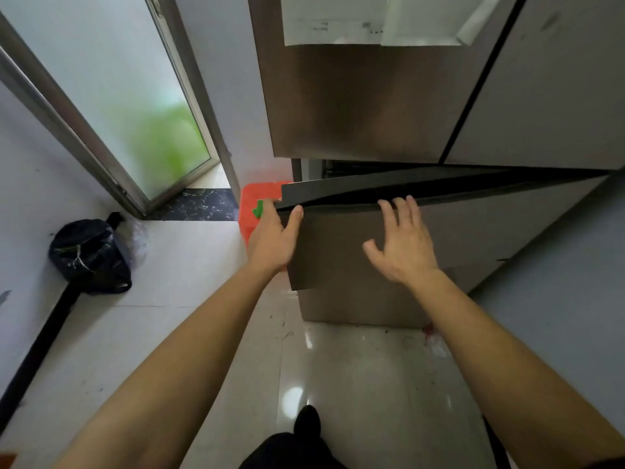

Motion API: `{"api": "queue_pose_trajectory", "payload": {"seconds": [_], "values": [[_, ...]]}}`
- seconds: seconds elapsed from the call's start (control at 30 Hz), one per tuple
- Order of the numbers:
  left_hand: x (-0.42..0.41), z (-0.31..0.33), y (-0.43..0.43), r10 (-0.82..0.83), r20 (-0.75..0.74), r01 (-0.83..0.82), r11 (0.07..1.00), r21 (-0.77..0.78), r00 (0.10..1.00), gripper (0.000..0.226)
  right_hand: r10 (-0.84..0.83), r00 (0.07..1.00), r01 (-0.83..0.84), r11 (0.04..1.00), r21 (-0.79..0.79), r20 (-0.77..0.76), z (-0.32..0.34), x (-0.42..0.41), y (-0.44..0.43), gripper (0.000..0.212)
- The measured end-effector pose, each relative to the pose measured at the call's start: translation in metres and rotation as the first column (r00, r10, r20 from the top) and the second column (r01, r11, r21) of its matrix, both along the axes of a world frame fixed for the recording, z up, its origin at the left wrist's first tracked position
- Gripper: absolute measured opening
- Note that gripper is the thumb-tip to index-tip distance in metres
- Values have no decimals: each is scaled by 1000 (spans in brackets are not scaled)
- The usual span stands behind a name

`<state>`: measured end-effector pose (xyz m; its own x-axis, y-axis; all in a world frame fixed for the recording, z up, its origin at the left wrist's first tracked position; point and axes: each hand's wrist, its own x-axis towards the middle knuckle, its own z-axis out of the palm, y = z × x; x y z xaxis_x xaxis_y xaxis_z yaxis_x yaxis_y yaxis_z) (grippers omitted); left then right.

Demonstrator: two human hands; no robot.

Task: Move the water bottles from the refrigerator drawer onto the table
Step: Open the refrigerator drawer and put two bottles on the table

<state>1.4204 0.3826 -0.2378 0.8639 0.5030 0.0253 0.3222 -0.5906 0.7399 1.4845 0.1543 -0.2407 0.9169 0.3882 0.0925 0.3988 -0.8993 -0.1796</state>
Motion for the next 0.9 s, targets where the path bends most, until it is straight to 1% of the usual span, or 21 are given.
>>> {"api": "queue_pose_trajectory", "payload": {"seconds": [0.07,0.13,0.2,0.27,0.3,0.37,0.43,0.5,0.53,0.57,0.6,0.63,0.7,0.73,0.8,0.87,0.9], "values": [[-30,4,-18,-12,-3,12,1000,1,1000,52,30,999,-30,999,14,-25,3,-19,-19,77],[-63,3,-33,-59,3,59,998,-27,998,59,61,997,-59,997,50,-37,5,-41,-43,71],[-93,3,-47,-110,4,110,990,-85,994,61,73,996,-66,989,131,-51,5,-63,-67,64],[-113,9,-68,-131,49,138,970,-199,990,63,54,996,-37,975,220,-74,4,-87,-91,61],[-121,15,-84,-160,66,172,954,-247,985,58,40,996,-18,967,255,-81,3,-100,-103,61],[-133,29,-123,-275,37,272,905,-328,961,49,9,996,19,952,305,-90,2,-125,-128,62],[-138,36,-161,-466,-25,412,805,-427,884,53,-21,994,58,936,346,-112,2,-146,-158,61],[-139,36,-197,-644,-79,521,678,-519,761,58,-54,986,111,917,383,-158,2,-164,-191,59],[-136,33,-217,-706,-97,560,631,-537,702,65,-79,978,153,899,411,-193,2,-173,-210,57],[-134,33,-232,-734,-116,574,609,-548,669,73,-89,969,189,869,458,-231,3,-179,-224,55],[-132,31,-244,-744,-122,579,601,-551,657,75,-99,958,229,828,513,-268,4,-184,-237,54],[-130,29,-263,-762,-106,601,580,-550,639,72,-126,945,283,780,558,-303,6,-191,-255,52],[-128,26,-295,-796,-66,676,550,-491,601,58,-182,917,371,715,593,-354,13,-203,-289,51],[-125,24,-310,-826,-58,745,533,-402,560,54,-219,906,404,700,589,-362,17,-209,-307,49],[-119,25,-340,-888,-91,875,459,-156,450,48,-334,878,477,684,552,-343,23,-219,-344,42],[-111,30,-369,-918,-142,928,370,36,371,45,-484,813,581,642,500,-322,28,-228,-383,38],[-107,32,-382,-926,-165,940,326,100,339,45,-543,774,629,599,496,-325,31,-233,-401,38]]}}
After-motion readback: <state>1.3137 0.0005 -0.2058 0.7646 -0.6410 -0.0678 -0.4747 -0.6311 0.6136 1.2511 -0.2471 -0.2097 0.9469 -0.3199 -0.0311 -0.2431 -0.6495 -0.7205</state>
